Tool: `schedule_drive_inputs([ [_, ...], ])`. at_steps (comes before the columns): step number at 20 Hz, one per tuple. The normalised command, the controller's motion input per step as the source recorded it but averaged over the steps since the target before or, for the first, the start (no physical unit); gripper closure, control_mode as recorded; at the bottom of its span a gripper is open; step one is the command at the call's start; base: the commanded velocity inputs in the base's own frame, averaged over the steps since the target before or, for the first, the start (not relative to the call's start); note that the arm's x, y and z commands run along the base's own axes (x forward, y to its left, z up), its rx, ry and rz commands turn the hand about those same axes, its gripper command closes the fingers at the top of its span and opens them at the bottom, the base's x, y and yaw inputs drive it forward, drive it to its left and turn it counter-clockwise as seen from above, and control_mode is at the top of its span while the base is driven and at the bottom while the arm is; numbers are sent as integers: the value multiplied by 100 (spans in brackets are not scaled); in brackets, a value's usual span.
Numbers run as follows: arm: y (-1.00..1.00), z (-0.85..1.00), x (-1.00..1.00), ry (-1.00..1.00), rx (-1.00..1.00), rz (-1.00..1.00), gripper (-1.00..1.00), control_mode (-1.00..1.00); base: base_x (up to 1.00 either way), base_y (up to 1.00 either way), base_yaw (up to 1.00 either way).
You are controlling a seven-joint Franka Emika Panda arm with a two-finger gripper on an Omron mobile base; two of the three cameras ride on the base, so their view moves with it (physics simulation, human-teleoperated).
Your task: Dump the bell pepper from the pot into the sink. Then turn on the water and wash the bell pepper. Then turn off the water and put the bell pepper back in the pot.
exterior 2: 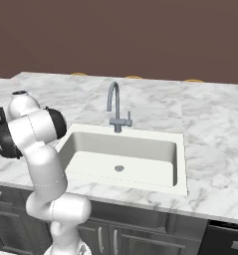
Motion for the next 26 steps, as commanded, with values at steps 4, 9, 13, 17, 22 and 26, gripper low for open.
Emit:
schedule_drive_inputs([
  [4,3,-18,16,-3,0,0,-100,-100,0,0,0],
  [9,0,-19,16,-3,0,0,-100,-100,0,0,0],
  [13,2,-15,18,-3,0,0,-100,-100,0,0,0],
  [17,3,-14,18,-4,0,0,-100,-100,0,0,0],
  [22,1,-17,12,-1,0,0,-100,-100,0,0,0],
  [26,3,-17,9,0,0,0,-100,-100,0,0,0],
])
